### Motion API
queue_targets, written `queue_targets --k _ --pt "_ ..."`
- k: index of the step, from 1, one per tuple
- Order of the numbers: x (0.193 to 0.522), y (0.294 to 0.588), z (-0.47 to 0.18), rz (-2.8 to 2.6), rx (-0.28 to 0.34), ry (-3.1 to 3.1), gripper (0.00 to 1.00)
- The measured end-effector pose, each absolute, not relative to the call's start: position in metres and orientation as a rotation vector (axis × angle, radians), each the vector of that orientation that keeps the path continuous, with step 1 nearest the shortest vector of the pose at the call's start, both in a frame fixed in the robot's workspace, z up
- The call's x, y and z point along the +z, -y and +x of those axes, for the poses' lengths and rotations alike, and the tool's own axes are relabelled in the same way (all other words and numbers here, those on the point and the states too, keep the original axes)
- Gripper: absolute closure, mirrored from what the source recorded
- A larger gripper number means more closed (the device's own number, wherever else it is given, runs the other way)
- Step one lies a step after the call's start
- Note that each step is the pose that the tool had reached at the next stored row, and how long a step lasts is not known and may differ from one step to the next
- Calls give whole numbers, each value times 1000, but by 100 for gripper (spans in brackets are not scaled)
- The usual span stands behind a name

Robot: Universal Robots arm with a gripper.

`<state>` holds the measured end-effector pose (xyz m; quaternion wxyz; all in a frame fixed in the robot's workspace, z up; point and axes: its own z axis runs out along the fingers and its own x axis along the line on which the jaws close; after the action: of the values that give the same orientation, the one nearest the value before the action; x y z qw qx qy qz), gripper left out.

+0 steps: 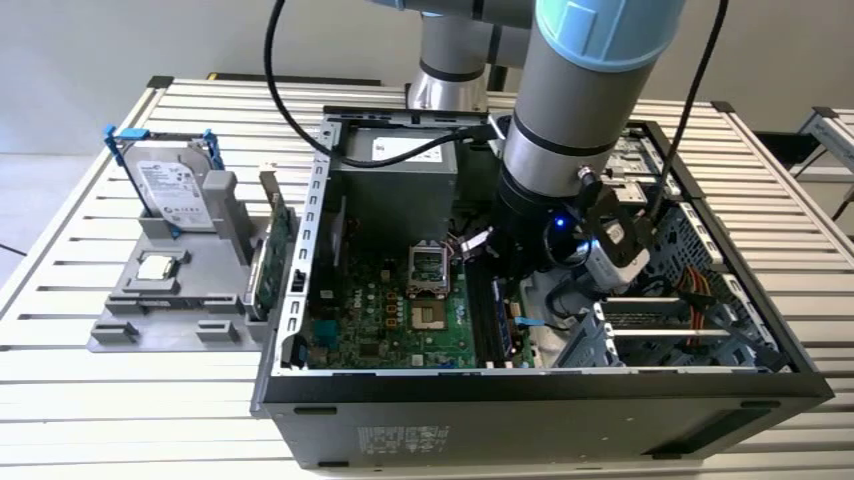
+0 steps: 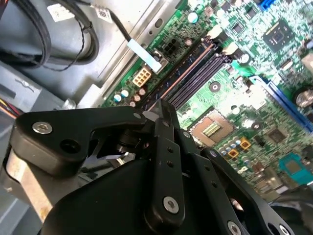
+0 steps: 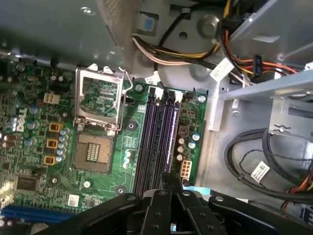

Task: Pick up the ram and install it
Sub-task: 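Press down the ram until it locks into place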

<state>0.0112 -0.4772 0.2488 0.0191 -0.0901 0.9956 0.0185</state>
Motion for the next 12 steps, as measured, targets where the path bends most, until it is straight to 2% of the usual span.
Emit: queue_targets --k 12 --pt "249 477 11 -616 64 -3045 100"
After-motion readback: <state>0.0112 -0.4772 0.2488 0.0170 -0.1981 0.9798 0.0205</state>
